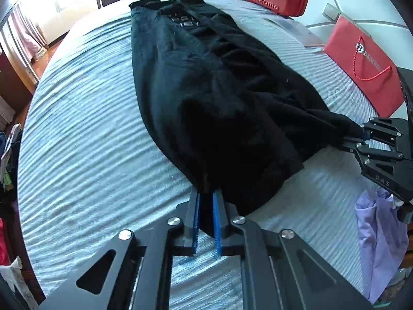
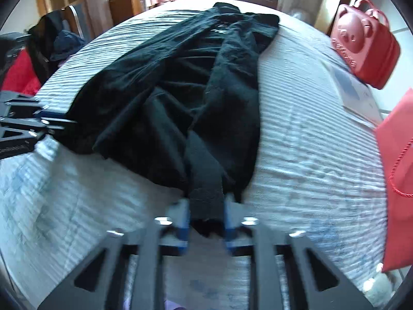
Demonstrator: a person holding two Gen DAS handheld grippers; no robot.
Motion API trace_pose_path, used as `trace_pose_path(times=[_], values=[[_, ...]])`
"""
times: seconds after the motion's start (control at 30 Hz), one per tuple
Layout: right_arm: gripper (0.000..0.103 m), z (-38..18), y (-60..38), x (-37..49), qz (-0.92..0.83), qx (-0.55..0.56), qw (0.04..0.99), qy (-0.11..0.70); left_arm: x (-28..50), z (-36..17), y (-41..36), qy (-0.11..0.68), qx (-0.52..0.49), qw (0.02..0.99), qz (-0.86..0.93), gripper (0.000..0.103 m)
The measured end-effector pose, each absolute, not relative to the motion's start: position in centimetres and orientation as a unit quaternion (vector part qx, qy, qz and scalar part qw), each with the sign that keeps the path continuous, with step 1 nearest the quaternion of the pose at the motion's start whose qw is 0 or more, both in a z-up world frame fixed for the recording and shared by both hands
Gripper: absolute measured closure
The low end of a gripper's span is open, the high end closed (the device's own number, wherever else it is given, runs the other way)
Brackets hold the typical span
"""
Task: Fold clothes
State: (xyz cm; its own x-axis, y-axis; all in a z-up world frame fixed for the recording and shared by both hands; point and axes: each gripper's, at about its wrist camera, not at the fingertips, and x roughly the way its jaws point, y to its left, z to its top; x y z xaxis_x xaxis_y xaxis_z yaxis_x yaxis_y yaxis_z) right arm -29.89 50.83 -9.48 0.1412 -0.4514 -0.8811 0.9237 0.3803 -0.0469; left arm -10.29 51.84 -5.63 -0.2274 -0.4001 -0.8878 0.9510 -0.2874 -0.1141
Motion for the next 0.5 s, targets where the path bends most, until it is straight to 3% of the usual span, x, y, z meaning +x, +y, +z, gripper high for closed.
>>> trace_pose_path(times=[0.23, 0.5], values=[[0.093, -3.1, 47.9, -30.5, -0.496, 0.250, 0.740, 0.378, -9.2, -0.2, 48.2, 0.320, 0.362, 0.477, -0.734, 0.096], [0.092, 0.3, 33.8, -28.7, -0.506, 0.234, 0.749, 0.358, -8.3, 0.5, 31.9, 0.299, 0.370, 0.511, -0.716, 0.095]])
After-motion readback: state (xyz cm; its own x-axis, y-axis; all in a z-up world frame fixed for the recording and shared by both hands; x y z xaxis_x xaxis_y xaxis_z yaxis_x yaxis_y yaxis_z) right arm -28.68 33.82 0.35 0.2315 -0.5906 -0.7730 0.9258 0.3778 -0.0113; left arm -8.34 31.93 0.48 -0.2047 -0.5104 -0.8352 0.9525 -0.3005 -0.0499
